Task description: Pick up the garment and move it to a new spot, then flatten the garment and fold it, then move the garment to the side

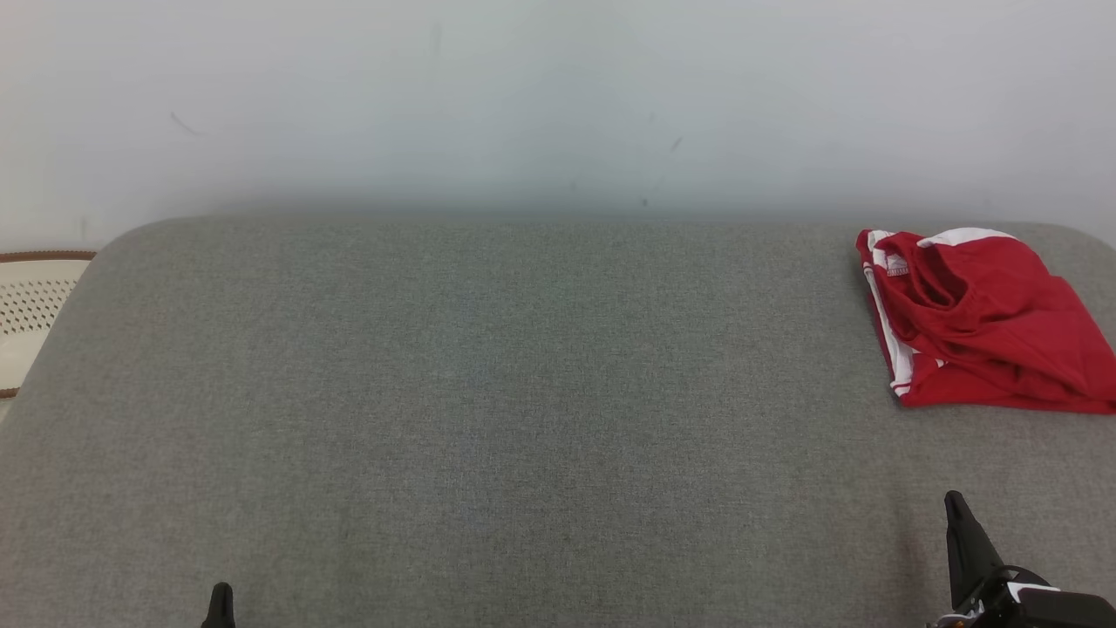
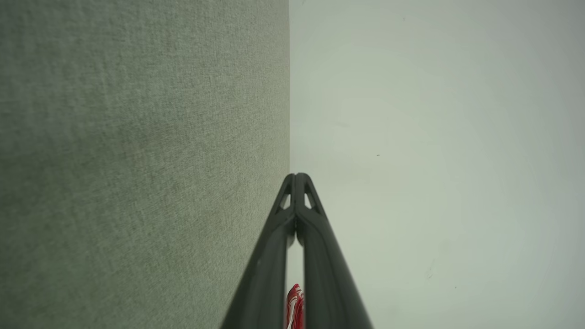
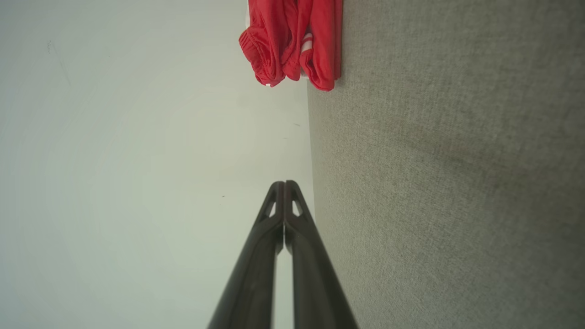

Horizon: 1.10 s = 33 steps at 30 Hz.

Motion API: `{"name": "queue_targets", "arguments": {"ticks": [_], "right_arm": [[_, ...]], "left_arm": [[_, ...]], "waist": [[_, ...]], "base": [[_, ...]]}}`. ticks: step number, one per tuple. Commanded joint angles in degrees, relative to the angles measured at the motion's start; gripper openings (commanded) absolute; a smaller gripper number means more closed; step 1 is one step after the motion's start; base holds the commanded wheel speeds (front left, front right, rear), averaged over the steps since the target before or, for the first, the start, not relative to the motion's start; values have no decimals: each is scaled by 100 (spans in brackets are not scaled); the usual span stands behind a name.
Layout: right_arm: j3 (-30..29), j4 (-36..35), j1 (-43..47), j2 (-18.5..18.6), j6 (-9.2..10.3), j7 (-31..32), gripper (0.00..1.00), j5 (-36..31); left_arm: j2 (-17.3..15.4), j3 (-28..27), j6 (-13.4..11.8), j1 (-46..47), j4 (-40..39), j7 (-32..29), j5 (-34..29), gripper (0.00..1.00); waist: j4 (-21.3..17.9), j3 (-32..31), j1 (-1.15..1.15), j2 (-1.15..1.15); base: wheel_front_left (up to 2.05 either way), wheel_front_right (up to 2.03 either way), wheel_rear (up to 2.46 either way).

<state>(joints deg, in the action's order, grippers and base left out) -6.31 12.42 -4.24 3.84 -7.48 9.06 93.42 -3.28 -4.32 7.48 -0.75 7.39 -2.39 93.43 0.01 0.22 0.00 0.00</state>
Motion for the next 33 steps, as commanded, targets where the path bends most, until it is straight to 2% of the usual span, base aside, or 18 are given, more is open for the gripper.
{"name": "queue_targets", "arguments": {"ticks": [1, 33], "right_arm": [[-14, 17, -42, -18, -2, 10, 0, 2], [-66, 20, -51, -52, -2, 56, 0, -53]], "left_arm": [[0, -14, 24, 67, 23, -11, 14, 0], [22, -38, 24, 60, 23, -39, -19, 0]], "waist": [[0, 0, 0, 0], [0, 0, 0, 0]], "base": [[0, 0, 0], [0, 0, 0]]}}
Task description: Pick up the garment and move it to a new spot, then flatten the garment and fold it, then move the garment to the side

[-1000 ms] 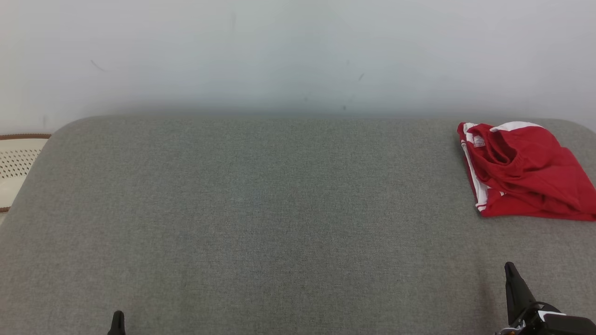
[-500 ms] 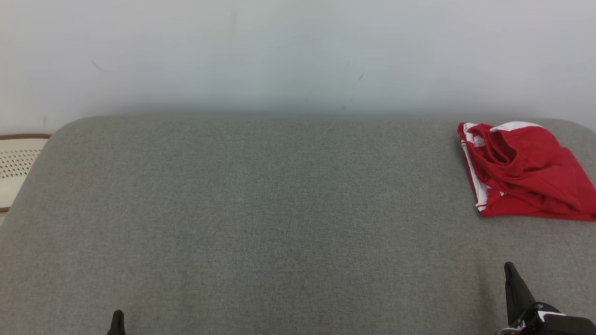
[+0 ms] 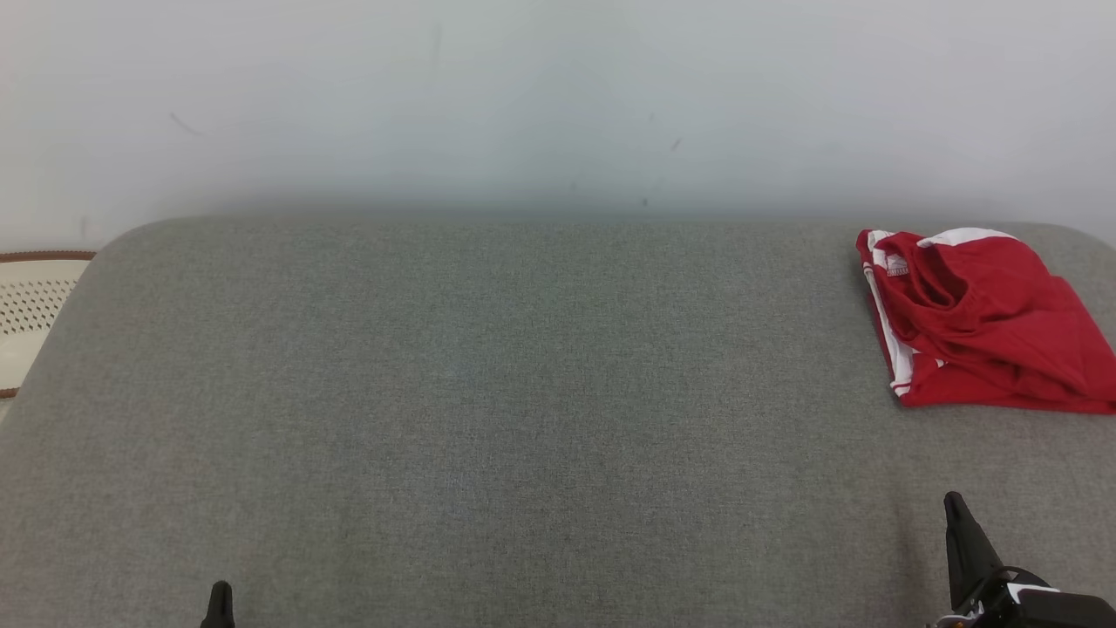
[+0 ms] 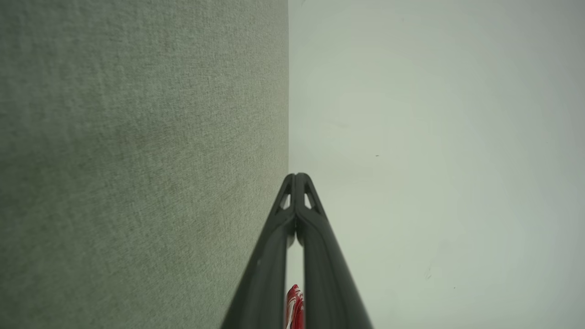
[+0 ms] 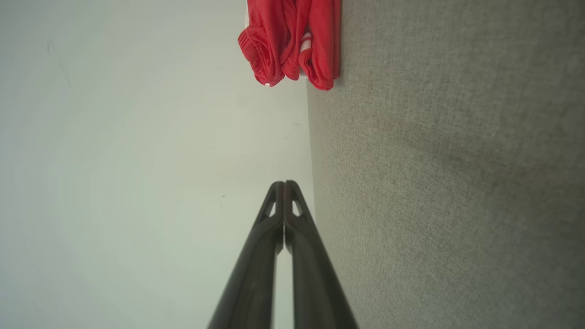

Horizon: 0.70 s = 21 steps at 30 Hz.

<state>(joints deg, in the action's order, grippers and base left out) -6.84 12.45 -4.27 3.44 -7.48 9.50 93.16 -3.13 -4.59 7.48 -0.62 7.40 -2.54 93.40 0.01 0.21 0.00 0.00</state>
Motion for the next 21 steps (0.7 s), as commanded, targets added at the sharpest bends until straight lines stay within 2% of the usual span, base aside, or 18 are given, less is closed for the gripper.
{"name": "queue_targets", "arguments": {"ticks": [1, 21], "right_arm": [[-15, 16, -49, -14, -2, 8, 0, -28], [-33, 19, -52, -28, -2, 34, 0, -35]], "left_arm": [[7, -12, 24, 47, 22, -24, -17, 0], [15, -24, 24, 48, 23, -39, -25, 0]], "waist": [[0, 0, 0, 0], [0, 0, 0, 0]], "base": [[0, 0, 0], [0, 0, 0]]}}
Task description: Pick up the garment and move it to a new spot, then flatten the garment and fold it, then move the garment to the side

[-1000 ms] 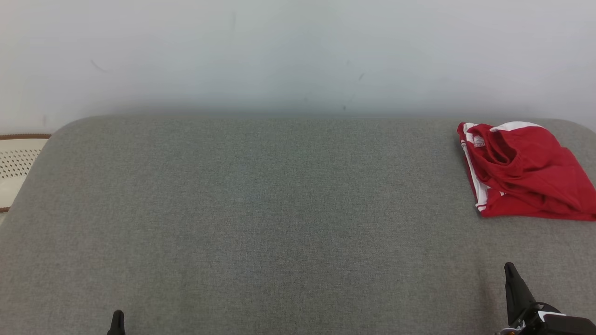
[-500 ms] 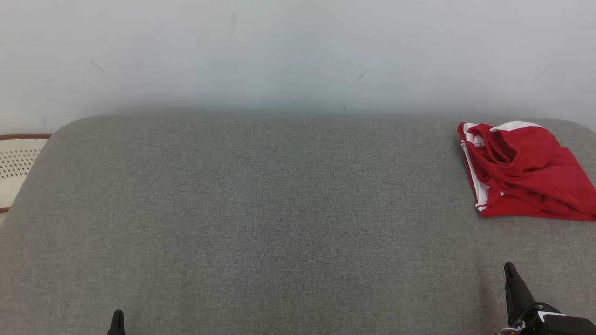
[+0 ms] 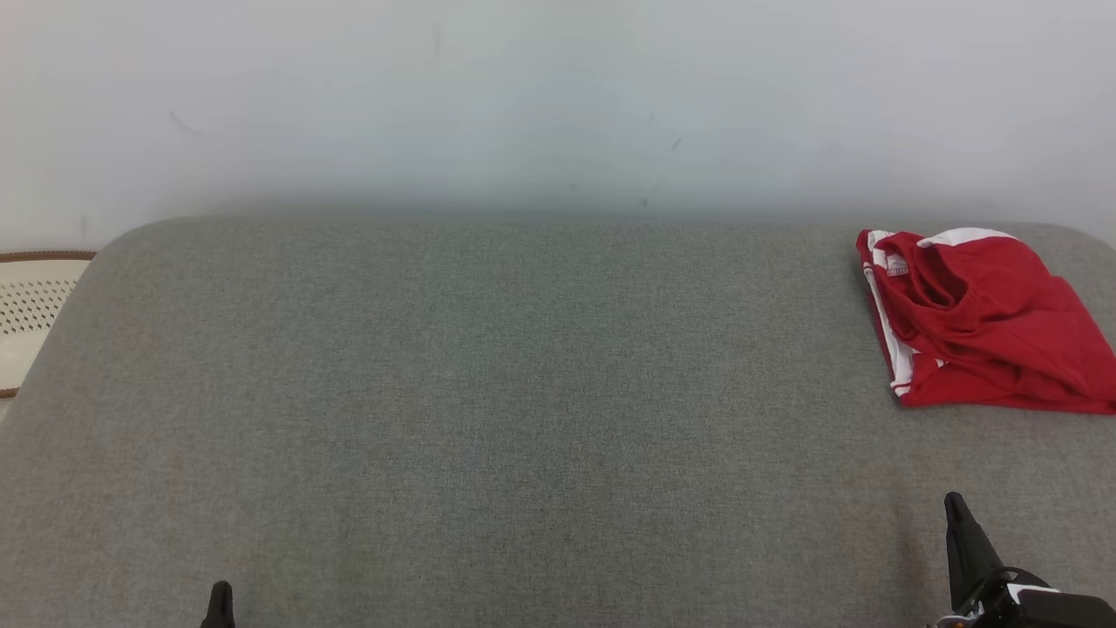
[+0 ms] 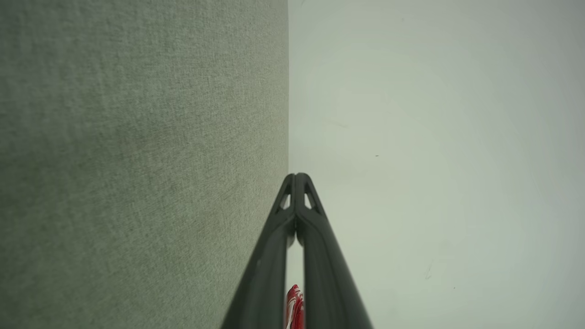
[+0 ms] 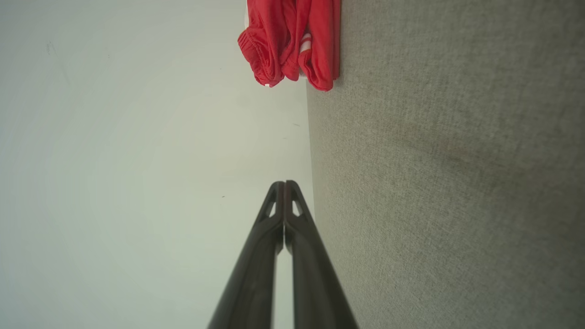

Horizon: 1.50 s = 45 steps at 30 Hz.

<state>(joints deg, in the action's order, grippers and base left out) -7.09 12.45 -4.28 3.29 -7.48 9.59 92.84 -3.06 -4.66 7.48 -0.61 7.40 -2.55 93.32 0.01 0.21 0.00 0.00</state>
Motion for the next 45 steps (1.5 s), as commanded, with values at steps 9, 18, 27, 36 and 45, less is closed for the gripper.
{"name": "queue_targets", "arguments": {"ticks": [9, 18, 27, 36, 45], "right_arm": [[-18, 19, -52, -20, -2, 33, 0, -14], [-23, 19, -53, -24, -2, 39, 0, -21], [-28, 20, -54, -28, -2, 34, 0, -29], [-32, 19, -55, -32, -2, 40, 0, -31], [-35, 20, -55, -34, -2, 41, 0, -37]], "left_arm": [[11, -20, 24, 47, 23, -32, -21, 0], [12, -23, 24, 47, 23, -36, -20, 0], [14, -25, 24, 47, 23, -38, -23, 0], [15, -27, 24, 48, 23, -41, -26, 0], [16, -29, 24, 48, 23, -43, -28, 0]], "waist": [[0, 0, 0, 0], [0, 0, 0, 0], [0, 0, 0, 0], [0, 0, 0, 0], [0, 0, 0, 0]], "base": [[0, 0, 0], [0, 0, 0], [0, 0, 0], [0, 0, 0], [0, 0, 0]]}}
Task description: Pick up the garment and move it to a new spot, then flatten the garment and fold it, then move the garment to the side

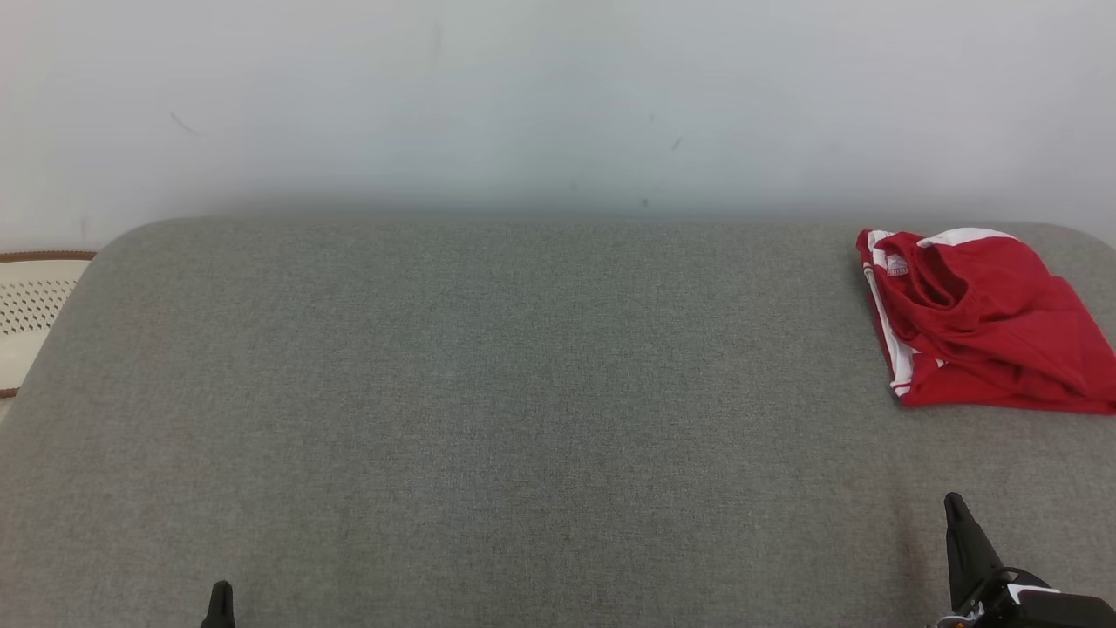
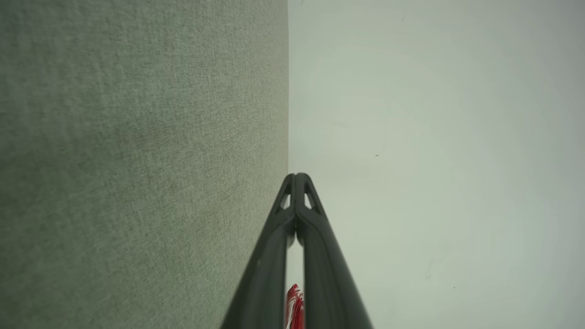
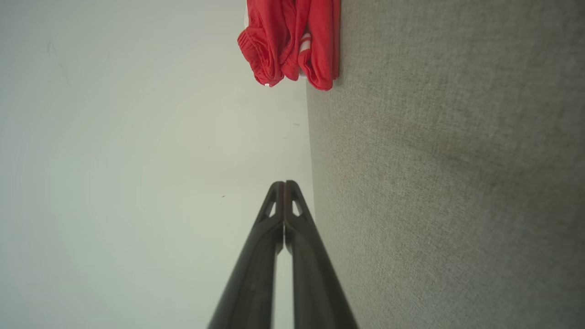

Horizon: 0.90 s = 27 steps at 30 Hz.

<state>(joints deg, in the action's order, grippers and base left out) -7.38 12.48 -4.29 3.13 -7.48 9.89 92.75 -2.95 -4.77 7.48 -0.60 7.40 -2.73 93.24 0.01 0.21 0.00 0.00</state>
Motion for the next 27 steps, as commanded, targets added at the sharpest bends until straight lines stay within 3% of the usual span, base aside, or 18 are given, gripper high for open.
{"name": "queue_targets", "arguments": {"ticks": [1, 27], "right_arm": [[-7, 17, -54, -18, -2, 11, 0, -28], [-14, 18, -55, -23, -2, 21, 0, -37]], "left_arm": [[5, -18, 24, 47, 23, -26, -19, 0], [8, -21, 24, 47, 23, -26, -24, 0]], "waist": [[0, 0, 0, 0], [0, 0, 0, 0]], "base": [[0, 0, 0], [0, 0, 0]]}}
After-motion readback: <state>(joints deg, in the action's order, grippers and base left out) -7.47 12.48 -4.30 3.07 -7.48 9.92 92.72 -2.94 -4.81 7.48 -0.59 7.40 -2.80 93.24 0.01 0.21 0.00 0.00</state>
